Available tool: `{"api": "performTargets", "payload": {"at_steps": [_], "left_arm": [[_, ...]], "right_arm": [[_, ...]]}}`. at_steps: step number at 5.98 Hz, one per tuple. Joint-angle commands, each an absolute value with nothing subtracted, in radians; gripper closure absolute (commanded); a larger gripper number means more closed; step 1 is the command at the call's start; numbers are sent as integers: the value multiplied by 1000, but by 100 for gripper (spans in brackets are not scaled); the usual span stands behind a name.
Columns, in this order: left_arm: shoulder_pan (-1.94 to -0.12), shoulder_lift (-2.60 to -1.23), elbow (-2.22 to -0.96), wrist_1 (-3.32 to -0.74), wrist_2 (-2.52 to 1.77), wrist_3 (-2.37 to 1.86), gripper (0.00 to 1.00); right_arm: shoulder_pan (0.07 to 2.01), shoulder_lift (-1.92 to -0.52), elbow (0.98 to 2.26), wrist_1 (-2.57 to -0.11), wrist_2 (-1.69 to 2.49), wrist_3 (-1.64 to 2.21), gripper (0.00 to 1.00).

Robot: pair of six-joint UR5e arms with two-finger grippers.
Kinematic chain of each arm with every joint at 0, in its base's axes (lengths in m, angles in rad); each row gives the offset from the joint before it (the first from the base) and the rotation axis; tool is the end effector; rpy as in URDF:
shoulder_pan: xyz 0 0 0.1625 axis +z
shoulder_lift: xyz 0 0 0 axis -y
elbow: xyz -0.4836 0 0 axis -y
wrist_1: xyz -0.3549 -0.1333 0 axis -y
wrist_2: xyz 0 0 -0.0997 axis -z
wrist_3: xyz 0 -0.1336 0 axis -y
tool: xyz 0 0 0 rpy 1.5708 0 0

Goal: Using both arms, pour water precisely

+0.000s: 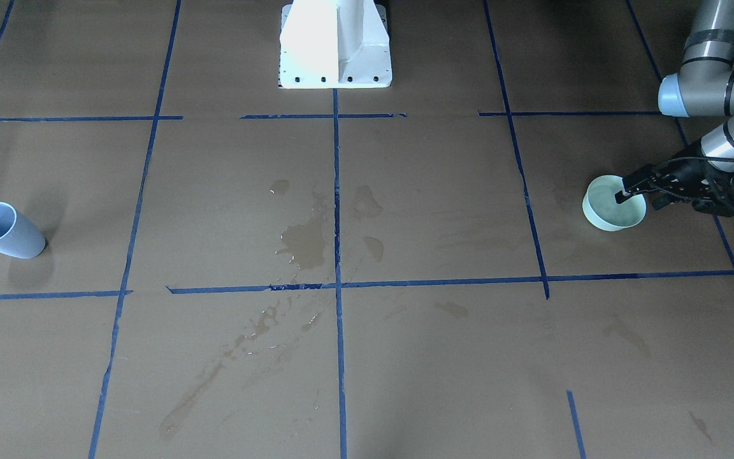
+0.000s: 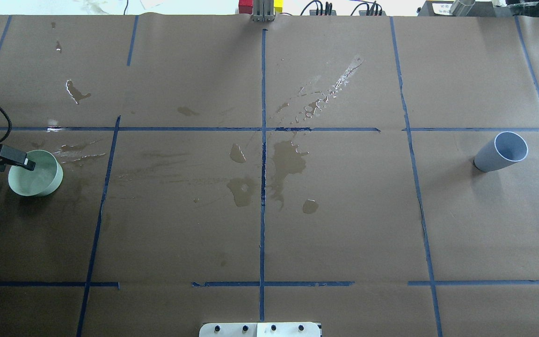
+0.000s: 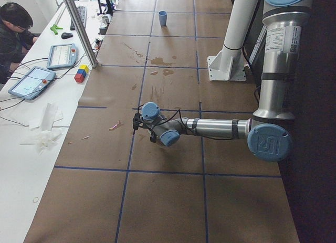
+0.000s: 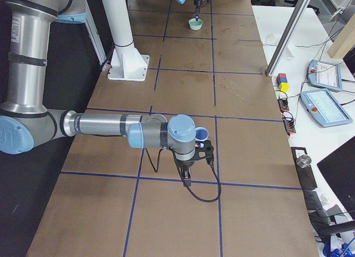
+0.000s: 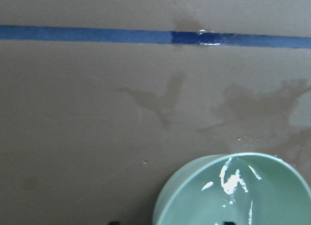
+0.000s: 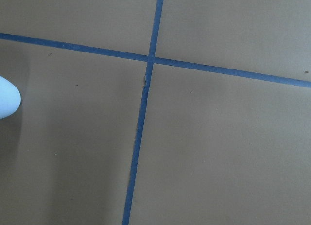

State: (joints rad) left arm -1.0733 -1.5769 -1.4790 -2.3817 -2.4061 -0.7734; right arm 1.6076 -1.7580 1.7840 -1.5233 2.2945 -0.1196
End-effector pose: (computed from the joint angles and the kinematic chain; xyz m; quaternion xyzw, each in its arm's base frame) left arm 0.2041 -0.4475 0.6774 0.0358 0.4977 0.0250 0.8663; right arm 0.0585 -0.3697 0.7209 0.0619 -0.3500 -0.0517 0.9333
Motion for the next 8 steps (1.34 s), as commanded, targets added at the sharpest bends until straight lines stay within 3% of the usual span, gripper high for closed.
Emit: {"api": "performTargets", "payload": {"at_steps": [1,5,8], "left_arm": [[-1159,-1569,-1496,-2302,-2411,-609,0],[-1410,-1574,-1659,-1678,-2398,15,0],[-1612,-1569,-1684,-1438,-2385,101,0]], "right_arm": [[1608,-1758,1784,-1523,2296,-120,0],[1606,-1758,1784,-1525,2301,-118,0],[1606,-1756,1784,-1529,2304,-112,0]]}}
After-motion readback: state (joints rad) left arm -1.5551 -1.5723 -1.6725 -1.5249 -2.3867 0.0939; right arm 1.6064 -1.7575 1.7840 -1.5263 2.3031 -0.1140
